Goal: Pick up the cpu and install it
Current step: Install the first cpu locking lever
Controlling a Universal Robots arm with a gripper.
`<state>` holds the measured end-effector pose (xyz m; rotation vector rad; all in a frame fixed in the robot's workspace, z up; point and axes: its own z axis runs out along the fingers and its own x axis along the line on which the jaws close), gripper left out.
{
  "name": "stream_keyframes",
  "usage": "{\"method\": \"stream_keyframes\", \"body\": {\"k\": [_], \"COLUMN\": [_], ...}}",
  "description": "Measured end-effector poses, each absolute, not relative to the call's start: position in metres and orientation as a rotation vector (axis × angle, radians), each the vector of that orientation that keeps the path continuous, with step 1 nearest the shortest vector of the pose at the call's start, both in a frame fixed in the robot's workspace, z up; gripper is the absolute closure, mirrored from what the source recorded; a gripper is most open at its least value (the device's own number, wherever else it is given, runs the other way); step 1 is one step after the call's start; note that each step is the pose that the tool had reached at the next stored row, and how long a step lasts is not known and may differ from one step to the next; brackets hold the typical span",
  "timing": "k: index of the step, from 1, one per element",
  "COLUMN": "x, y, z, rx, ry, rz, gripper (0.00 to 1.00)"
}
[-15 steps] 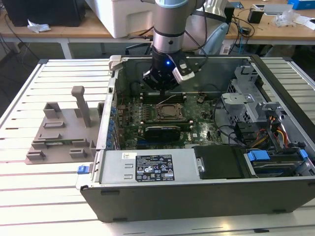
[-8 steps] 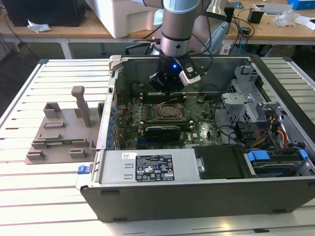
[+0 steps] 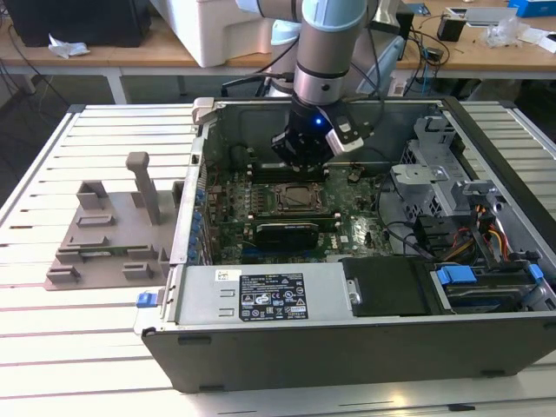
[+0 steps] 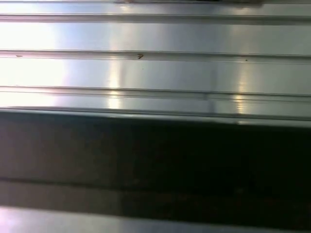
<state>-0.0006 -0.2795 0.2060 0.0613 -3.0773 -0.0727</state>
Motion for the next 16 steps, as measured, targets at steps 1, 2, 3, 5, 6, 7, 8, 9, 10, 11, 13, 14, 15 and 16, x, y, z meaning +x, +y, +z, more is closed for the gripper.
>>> {"method": "stream_keyframes", "body": {"k": [1, 2, 3, 5, 6, 7, 8, 9, 10, 11, 13, 14, 15, 16], "x": [0.000, 0.001, 0.001, 0.002, 0.002, 0.003, 0.004, 0.004, 0.004, 0.005, 0.004, 0.004, 0.004, 0.004], "y": [-0.279, -0.280, -0.280, -0.282, -0.282, -0.282, -0.282, -0.282, -0.282, -0.281, -0.282, -0.284, -0.285, -0.288], "z": [0.205, 0.205, 0.205, 0.204, 0.203, 0.200, 0.200, 0.200, 0.200, 0.202, 0.212, 0.212, 0.213, 0.213], "rx": [0.061, 0.062, 0.062, 0.061, 0.061, 0.061, 0.061, 0.061, 0.061, 0.062, 0.062, 0.062, 0.061, 0.061], "ry": [-3.077, -3.077, -3.077, -3.076, -3.076, -3.075, -3.075, -3.075, -3.075, -3.077, -3.076, -3.077, -3.077, -3.078], "rz": [-0.073, -0.072, -0.073, -0.071, -0.070, -0.073, -0.072, -0.071, -0.072, -0.075, -0.073, -0.071, -0.069, -0.068], "gripper": [0.89, 0.89, 0.89, 0.89, 0.89, 0.89, 0.89, 0.89, 0.89, 0.89, 0.89, 0.89, 0.89, 0.89]}}
